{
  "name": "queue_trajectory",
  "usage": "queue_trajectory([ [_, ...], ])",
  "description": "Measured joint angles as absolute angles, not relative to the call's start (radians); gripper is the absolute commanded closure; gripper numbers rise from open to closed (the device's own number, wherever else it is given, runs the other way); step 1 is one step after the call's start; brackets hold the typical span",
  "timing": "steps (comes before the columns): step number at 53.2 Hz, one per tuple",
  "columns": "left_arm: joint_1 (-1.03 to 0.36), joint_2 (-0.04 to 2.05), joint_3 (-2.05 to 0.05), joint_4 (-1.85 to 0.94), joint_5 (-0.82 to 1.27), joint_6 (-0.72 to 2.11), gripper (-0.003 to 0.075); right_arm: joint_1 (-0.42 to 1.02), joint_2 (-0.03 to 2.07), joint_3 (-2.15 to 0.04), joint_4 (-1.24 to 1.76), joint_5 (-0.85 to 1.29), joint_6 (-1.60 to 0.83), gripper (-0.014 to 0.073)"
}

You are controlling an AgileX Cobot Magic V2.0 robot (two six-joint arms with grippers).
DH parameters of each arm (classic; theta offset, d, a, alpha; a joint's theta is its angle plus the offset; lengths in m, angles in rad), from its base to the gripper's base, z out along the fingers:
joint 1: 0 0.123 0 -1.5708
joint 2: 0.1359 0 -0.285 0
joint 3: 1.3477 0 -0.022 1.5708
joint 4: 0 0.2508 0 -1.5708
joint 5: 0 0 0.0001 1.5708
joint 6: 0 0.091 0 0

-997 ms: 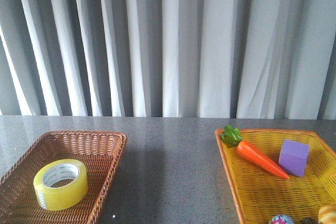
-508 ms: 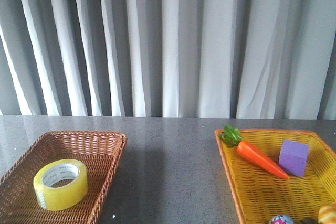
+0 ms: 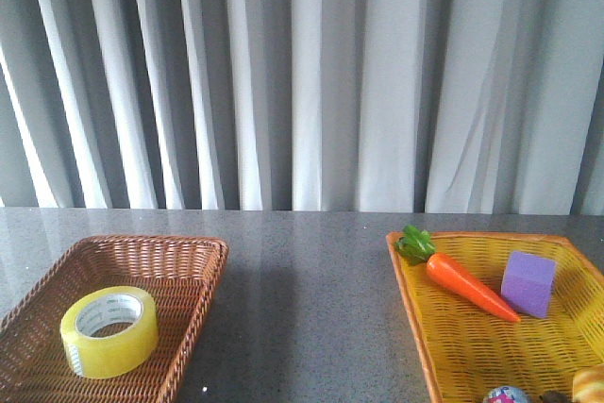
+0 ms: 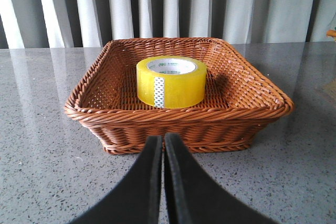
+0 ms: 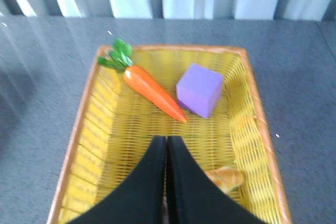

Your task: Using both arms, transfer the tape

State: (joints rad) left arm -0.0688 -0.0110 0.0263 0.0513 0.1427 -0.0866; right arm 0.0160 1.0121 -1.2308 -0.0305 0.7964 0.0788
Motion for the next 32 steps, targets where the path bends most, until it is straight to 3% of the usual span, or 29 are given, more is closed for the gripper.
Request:
queue_trajectory([
  [18, -0.069, -0.011, 0.026, 0.051, 0.143, -0.087, 0.0727, 0.016, 0.383, -0.498, 0.200, 0.149, -0.095, 0.0603],
  [32, -0.069, -0.011, 0.026, 0.051, 0.143, -0.087, 0.0727, 0.016, 0.028, -0.048, 0.214, -0.021, -0.103, 0.0603],
])
